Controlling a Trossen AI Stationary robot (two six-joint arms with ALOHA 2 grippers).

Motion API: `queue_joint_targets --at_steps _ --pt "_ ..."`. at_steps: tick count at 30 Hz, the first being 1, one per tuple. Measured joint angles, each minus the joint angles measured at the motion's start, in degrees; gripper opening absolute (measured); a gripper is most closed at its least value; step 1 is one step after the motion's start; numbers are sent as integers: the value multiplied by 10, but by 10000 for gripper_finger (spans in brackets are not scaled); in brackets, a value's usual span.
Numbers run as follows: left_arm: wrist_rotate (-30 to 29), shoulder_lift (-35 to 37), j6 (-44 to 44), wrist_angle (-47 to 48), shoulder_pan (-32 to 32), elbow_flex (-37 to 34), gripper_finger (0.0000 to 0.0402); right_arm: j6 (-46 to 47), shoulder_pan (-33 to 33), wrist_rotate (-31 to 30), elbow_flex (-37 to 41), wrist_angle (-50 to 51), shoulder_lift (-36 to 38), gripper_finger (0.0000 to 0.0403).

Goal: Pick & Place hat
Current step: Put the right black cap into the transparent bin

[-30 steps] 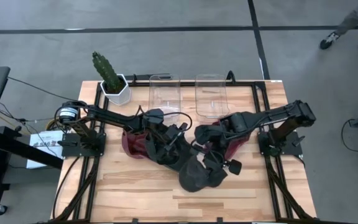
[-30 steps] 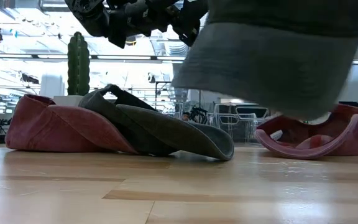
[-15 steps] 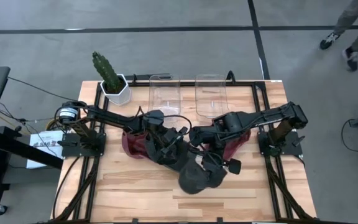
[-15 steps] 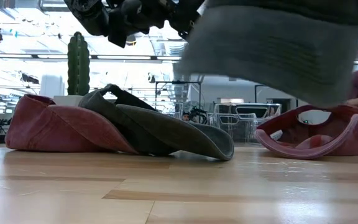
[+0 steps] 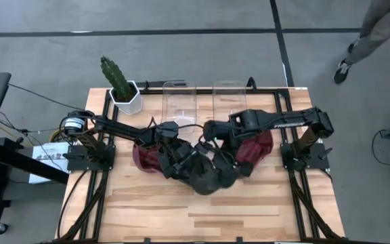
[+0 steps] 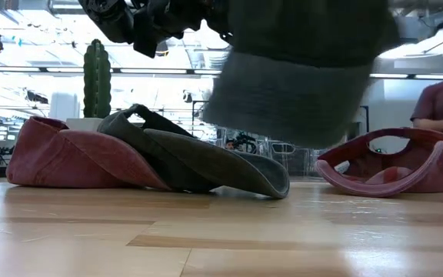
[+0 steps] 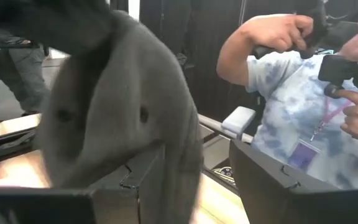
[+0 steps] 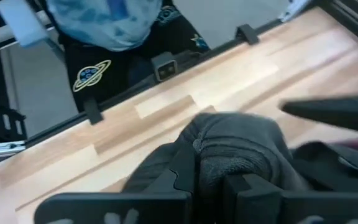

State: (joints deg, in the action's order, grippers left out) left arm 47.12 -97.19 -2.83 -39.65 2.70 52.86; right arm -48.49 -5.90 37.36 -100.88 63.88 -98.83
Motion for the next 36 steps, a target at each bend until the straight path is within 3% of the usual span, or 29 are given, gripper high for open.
queue_joint_targets --at_steps 6,14,23,36 --pt "3 0 1 12 2 0 177 6 27 4 0 2 0 10" --pt "-24 0 1 18 -13 0 177 11 -18 3 0 37 29 10" --pt "-99 0 1 18 -22 0 177 13 -70 -60 0 12 92 10" --pt "-106 0 35 13 -5 0 177 13 -40 -123 0 -30 120 10"
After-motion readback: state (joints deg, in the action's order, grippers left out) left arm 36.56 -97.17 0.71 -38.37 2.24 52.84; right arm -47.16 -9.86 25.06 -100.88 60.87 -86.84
